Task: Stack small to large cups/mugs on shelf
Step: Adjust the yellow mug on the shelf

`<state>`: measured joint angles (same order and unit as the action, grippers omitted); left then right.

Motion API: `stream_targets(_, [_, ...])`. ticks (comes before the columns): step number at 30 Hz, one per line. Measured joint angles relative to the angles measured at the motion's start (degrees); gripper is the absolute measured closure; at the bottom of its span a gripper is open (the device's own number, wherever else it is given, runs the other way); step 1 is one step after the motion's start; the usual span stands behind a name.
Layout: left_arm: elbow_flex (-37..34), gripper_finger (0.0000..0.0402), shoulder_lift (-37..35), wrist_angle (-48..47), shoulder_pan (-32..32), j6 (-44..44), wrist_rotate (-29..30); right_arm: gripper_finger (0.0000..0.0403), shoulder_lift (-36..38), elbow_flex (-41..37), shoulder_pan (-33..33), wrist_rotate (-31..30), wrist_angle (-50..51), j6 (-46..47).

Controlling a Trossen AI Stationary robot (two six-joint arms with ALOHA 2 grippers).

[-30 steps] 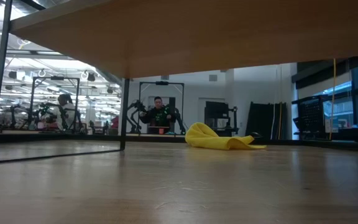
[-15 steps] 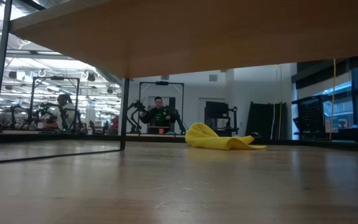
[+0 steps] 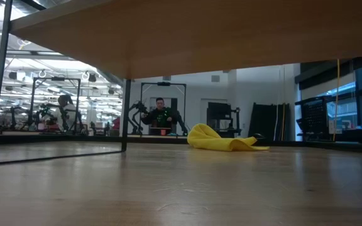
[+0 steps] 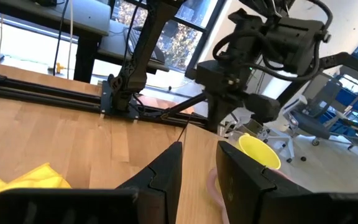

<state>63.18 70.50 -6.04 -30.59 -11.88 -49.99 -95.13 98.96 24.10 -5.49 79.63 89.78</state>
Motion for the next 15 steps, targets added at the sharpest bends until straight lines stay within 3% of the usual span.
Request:
stream_targets(8, [0.0, 0.0308, 0.0, 0.0, 0.0, 0.1, 0.0, 0.0401, 3.0, 0.0, 0.5, 10.4, -3.6, 1.3])
stream_targets(12, [0.0, 0.0308, 0.0, 0.0, 0.0, 0.2, 0.1, 0.0401, 4.4, 0.0, 1.0, 12.6, -10.1, 1.4])
stream_targets(15, [0.0, 0.0308, 0.0, 0.0, 0.0, 0.2, 0.1, 0.0402, 4.6, 0.0, 1.6, 17.9, -14.7, 1.5])
